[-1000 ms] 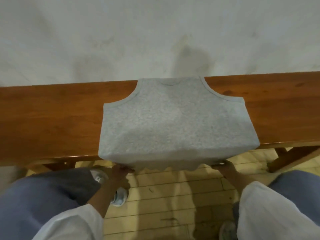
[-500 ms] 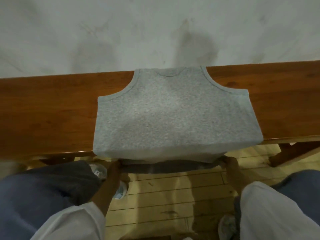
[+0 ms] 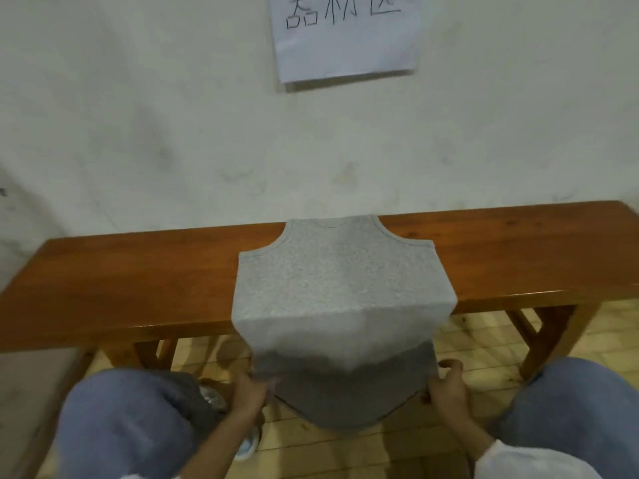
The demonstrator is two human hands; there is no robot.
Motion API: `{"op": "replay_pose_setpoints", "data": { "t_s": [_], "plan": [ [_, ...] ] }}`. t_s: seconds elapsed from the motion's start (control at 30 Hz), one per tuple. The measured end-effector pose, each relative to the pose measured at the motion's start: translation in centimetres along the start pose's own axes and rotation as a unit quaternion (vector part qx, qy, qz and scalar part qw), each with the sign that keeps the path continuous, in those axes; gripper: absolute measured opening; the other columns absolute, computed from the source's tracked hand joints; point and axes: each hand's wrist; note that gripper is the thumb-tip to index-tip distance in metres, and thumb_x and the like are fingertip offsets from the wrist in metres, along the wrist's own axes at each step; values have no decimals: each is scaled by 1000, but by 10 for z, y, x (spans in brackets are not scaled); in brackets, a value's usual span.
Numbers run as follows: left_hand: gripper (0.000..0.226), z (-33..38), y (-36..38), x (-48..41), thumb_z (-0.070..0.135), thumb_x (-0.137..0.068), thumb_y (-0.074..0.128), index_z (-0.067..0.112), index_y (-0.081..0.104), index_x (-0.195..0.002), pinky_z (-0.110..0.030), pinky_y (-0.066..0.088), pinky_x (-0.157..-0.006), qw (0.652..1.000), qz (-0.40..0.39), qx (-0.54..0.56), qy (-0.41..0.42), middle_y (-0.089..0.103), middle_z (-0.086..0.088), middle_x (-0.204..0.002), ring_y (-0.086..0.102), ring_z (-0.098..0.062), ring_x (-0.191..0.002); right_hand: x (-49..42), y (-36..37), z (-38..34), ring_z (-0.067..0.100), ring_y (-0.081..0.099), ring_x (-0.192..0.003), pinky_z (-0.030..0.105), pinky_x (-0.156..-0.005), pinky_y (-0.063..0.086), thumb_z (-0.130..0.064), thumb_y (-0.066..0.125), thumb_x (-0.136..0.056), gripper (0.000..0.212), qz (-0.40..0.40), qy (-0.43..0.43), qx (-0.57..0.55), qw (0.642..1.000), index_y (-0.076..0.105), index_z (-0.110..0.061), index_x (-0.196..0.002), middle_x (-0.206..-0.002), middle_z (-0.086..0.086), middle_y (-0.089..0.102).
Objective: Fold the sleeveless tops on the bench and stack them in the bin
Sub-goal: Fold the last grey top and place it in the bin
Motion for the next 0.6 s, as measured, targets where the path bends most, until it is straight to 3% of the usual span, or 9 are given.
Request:
{"op": "replay_pose_setpoints", "data": {
  "t_s": [0.07, 0.13, 0.2, 0.33, 0.4, 0.47, 0.53, 0.6],
  "plan": [
    [16, 19, -5, 15, -3, -87, 58, 11, 56, -78, -39, 48, -61, 998, -23, 28, 49, 55, -10, -65, 51, -23, -58, 14, -7, -20, 25, 66, -69, 34, -57, 54, -11, 53, -95, 13, -11, -60, -25, 998, 50, -11, -108, -83, 11, 66],
    [12, 44, -13, 29, -1, -87, 62, 9, 66, -81, -32, 50, -60, 992, -58, 91, 66, 62, -11, -71, 56, -23, -64, 22, -12, -45, 25, 68, -76, 36, -67, 57, -7, 52, -95, 9, -70, -88, -82, 990, 60, -11, -98, -92, 17, 68],
    [6, 66, -28, 44, 3, -87, 64, 5, 70, -89, -25, 50, -60, 985, -73, 136, 82, 66, -12, -75, 60, -23, -69, 22, -24, -74, 29, 67, -80, 39, -73, 56, 4, 48, -93, 19, -106, -57, -179, 976, 64, -7, -91, -95, 24, 67],
    [30, 103, -72, 54, -4, -84, 63, 8, 67, -111, -35, 51, -85, 952, -65, 267, 136, 71, -12, -96, 65, -25, -89, 26, -62, -126, 29, 65, -98, 37, -80, 52, 23, 35, -84, 42, -203, 2, -375, 905, 54, -4, -110, -106, 13, 69],
    [39, 117, -90, 55, -5, -81, 66, 14, 65, -114, -35, 49, -91, 952, -52, 265, 142, 68, -11, -100, 65, -22, -95, 26, -74, -139, 24, 66, -96, 32, -79, 56, 21, 45, -85, 37, -171, -38, -319, 931, 55, -5, -110, -104, 11, 70],
    [29, 124, -100, 56, 1, -82, 67, 14, 66, -108, -32, 50, -85, 958, -27, 225, 174, 69, -10, -93, 64, -19, -90, 26, -80, -142, 23, 67, -95, 31, -80, 57, 9, 60, -84, 27, -83, -90, -219, 968, 63, -6, -106, -99, 11, 70],
    [8, 125, -102, 57, 16, -89, 63, 14, 70, -91, -38, 51, -79, 958, 11, 170, 231, 70, -6, -81, 64, -21, -81, 29, -83, -142, 26, 67, -92, 29, -75, 57, 1, 66, -83, 16, -13, -133, -195, 972, 67, -13, -92, -93, 13, 70],
    [16, 122, -98, 55, 27, -92, 57, 18, 69, -86, -36, 49, -75, 952, 57, 126, 274, 66, -3, -81, 61, -20, -81, 36, -84, -138, 25, 66, -85, 24, -66, 53, -5, 64, -87, 14, 43, -195, -167, 965, 67, -19, -87, -84, 9, 69]
  ]
}}
Point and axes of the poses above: each hand's wrist, its own x-axis away from the middle knuckle, its own y-axis out of the palm, z = x × y
